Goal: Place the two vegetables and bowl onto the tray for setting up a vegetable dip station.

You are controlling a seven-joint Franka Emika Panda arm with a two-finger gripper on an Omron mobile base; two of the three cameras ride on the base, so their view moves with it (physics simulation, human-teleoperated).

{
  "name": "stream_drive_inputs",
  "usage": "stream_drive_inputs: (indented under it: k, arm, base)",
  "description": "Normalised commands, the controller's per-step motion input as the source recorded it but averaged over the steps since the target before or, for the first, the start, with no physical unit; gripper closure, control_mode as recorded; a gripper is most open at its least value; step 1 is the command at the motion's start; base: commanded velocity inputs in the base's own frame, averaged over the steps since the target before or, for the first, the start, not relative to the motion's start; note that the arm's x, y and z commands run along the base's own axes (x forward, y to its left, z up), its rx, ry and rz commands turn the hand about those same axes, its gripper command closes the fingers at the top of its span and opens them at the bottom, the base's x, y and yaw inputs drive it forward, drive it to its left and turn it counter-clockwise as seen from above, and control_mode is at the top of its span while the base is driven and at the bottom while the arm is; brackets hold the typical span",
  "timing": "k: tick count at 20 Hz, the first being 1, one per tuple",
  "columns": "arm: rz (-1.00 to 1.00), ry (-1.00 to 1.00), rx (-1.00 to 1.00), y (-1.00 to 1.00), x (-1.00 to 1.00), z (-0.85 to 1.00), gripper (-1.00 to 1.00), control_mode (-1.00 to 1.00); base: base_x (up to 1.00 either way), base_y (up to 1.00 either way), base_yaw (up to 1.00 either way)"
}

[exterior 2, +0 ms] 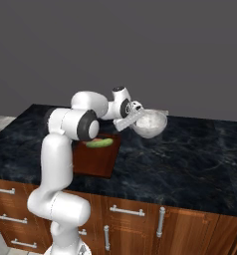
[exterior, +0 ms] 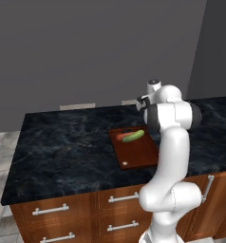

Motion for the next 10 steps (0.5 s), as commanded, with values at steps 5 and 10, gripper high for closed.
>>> stream_drive_inputs:
  k: [5,10]
  arm:
    - [0.00,-0.02,-0.01,0.00,-0.12,0.43,1.00,-1.00]
    - [0.00,0.00,0.00,0.00,-0.36,0.41,1.00,-1.00]
  base:
    - [0.00,0.00,0.00]
    - [0.00,0.00,0.00]
